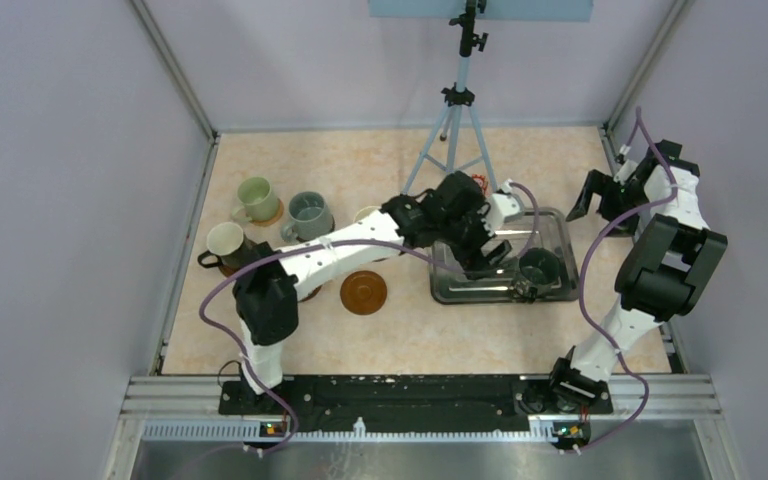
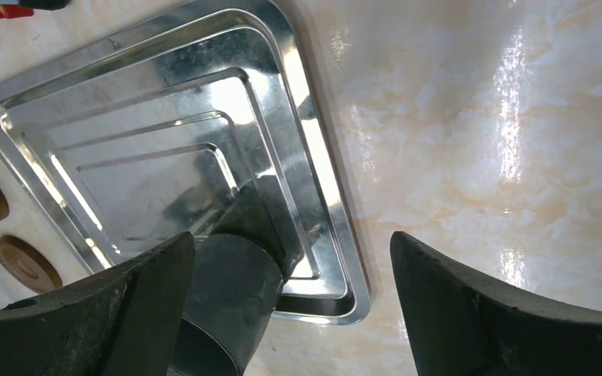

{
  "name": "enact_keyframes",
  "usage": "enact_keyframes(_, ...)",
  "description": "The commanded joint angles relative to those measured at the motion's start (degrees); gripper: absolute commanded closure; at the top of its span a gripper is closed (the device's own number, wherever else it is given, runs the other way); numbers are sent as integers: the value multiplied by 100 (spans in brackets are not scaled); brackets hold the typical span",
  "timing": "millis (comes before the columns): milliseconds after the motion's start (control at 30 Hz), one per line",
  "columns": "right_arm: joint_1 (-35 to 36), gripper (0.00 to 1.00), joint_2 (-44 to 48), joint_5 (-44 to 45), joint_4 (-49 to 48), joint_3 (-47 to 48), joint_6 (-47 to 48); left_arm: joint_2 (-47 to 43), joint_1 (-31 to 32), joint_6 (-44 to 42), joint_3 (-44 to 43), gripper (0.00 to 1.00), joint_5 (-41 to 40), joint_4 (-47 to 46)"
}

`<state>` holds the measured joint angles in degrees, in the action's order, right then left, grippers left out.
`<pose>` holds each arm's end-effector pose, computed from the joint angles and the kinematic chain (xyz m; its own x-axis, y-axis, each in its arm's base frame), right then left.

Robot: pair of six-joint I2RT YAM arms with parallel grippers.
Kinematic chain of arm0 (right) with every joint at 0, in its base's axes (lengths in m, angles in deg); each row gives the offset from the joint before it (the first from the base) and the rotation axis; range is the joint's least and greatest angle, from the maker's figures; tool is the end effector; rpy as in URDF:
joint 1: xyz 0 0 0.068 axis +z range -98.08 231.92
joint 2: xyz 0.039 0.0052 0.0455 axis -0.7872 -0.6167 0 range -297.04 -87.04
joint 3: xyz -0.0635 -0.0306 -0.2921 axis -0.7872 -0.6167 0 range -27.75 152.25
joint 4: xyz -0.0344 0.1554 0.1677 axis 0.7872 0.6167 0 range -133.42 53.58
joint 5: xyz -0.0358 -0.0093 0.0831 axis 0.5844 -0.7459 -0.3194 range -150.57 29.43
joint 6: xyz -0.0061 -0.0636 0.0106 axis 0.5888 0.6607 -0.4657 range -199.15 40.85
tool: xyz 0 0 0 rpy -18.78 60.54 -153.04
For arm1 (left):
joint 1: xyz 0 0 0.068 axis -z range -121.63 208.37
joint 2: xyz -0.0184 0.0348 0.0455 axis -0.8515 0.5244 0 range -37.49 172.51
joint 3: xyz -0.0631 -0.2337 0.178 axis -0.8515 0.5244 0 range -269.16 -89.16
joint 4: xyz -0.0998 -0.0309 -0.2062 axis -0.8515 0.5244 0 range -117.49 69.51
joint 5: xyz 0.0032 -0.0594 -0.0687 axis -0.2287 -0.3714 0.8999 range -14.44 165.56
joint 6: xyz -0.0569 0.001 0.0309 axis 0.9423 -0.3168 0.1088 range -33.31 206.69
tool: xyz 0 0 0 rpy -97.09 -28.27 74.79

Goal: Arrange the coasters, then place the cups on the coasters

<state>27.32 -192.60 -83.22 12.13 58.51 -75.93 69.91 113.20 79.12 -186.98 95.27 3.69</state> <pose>0.3265 -0.1283 0.2652 -0.8926 0.3518 -0.2818 0.2430 0.9021 0.3565 0.2274 -0.3523 0.3371 -0.2521 0.5729 -0.7799 0.9582 0.2602 -0.1185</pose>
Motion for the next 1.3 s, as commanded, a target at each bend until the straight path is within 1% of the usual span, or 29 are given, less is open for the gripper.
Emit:
enact_keyframes(0,27,6,149,351,-166,250,-181,427,509,820,-104,6,-476,-968)
enact_keyframes(133,25,6,120,630,-196,281,-214,774,994,1157,-163,6,-1002,-1320)
enact_keyframes(200,26,6,62,814,-189,370,-247,941,1203,1251,-283,5,-1577,-1435)
enact_keyframes(333,30,5,-51,1070,-159,482,-277,1337,1371,1576,-634,3,-2312,-1513)
enact_keyframes(433,25,5,-36,1076,-214,393,-278,1616,1440,1676,-857,2,-2501,-1479)
enact_keyframes(567,25,5,-26,1111,-238,331,-280,1825,1506,1736,-962,2,-2463,-1741)
enact_keyframes(700,28,5,-4,1220,-231,348,-279,2138,1531,1860,-1253,3,-2621,-1680)
enact_keyframes(867,26,5,47,1261,-232,340,-279,2238,1486,1881,-1274,9,-2913,-1599)
enact_keyframes(967,31,5,79,1283,-245,314,-278,2119,1408,1853,-1059,15,-2942,-1597)
enact_keyframes(1033,27,5,68,1264,-247,313,-281,2003,1332,1847,-892,20,-2945,-1623)
enact_keyframes(1167,26,5,21,1241,-247,346,-278,1887,1233,1762,-699,35,-2985,-1669)
enact_keyframes(1267,28,5,3,1246,-232,369,-279,1916,1232,1645,-710,40,-2860,-1694)
